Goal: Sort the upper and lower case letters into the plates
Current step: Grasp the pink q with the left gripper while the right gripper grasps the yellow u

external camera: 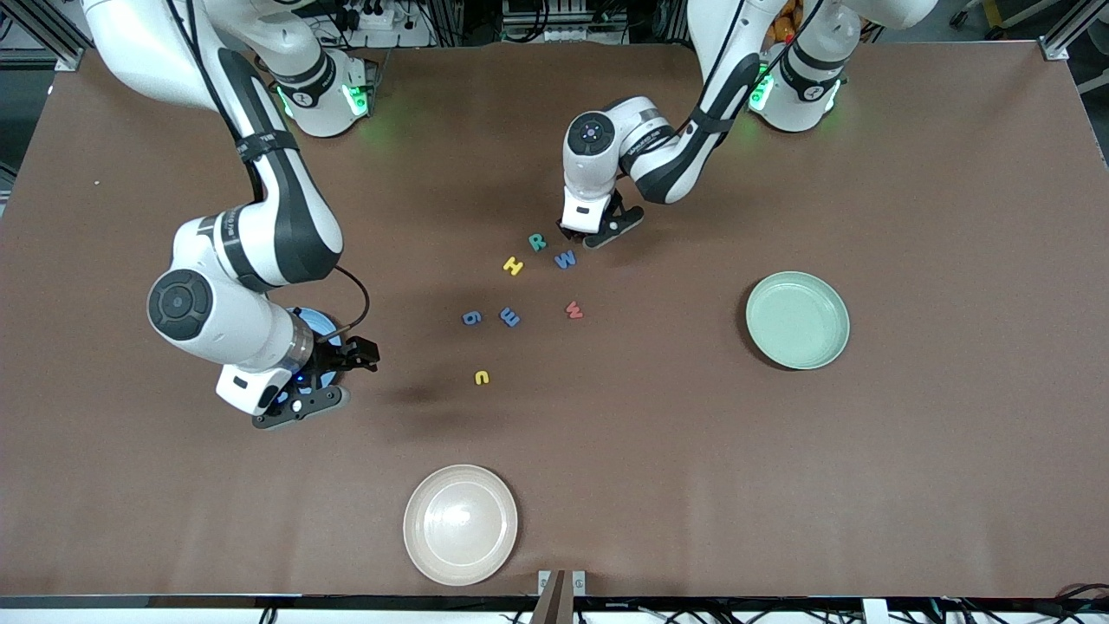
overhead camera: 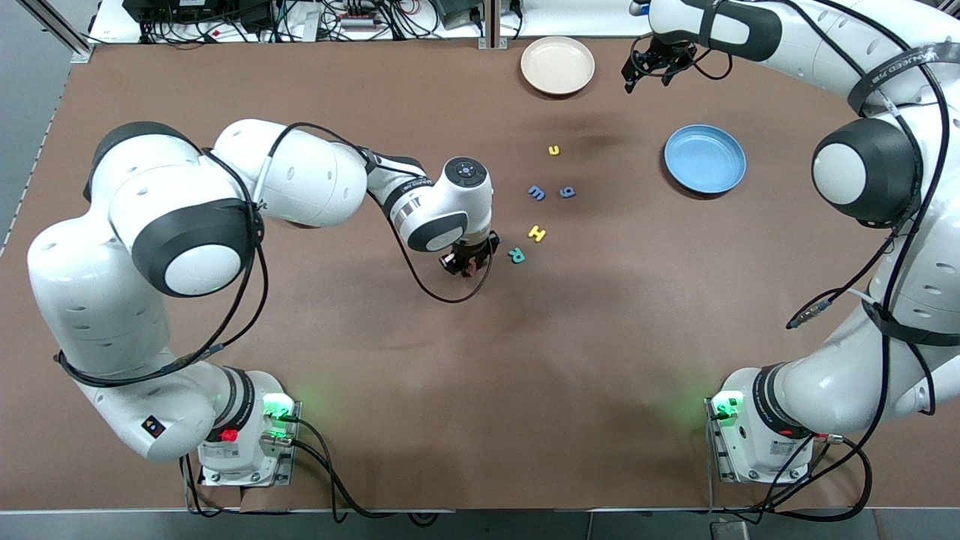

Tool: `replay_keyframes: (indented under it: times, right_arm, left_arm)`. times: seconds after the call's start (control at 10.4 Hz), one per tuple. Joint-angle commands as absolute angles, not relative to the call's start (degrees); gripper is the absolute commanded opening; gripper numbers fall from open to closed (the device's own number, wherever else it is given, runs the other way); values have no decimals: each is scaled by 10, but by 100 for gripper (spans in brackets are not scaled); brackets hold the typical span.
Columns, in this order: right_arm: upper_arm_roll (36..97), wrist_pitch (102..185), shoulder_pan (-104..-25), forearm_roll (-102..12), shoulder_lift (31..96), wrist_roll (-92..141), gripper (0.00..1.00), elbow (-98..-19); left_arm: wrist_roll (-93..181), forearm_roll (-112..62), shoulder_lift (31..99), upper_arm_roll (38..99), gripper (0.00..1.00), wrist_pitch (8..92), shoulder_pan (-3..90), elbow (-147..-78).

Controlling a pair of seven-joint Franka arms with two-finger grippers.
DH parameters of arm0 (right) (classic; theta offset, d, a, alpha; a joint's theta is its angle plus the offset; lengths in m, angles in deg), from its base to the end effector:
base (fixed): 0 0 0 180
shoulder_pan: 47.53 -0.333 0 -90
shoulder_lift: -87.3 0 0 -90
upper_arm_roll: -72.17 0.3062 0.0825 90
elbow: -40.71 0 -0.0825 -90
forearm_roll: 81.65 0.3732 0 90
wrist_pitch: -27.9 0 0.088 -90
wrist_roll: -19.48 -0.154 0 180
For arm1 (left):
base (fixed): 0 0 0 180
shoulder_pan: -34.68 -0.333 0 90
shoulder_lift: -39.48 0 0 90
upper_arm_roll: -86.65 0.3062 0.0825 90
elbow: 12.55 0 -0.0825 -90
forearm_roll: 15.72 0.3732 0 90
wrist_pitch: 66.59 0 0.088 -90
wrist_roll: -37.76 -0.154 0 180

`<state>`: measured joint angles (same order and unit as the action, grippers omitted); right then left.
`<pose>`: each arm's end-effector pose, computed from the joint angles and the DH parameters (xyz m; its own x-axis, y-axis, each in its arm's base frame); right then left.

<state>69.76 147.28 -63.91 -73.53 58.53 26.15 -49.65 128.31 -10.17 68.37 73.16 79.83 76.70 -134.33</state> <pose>0.6512 0.1781 0.2993 0.9566 0.2912 0.0138 0.2910 -0.9512 -0.1024 0.3082 -0.4607 0.1239 0.8477 0.5267 -0.0636 0.5239 -0.8499 -0.0555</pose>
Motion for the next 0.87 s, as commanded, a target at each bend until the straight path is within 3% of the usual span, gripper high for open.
replay_keyframes:
  times: [0.0,0.19,0.39,0.77]
  right_arm:
    - [694,1512,-687,-723,556,251,100,-496]
    - [694,1564,-724,-727,512,241,100,-489]
    - [694,1628,-751,-727,469,230,100,-483]
    - [694,1630,-766,-724,392,194,100,-418]
  left_arm:
    - [1307,-68,686,736,20,801,770,-1349]
    - [1297,-68,676,736,12,796,764,-1349]
    - [1279,-67,661,736,9,786,744,-1349]
    - [1150,-68,628,734,9,688,689,-1345]
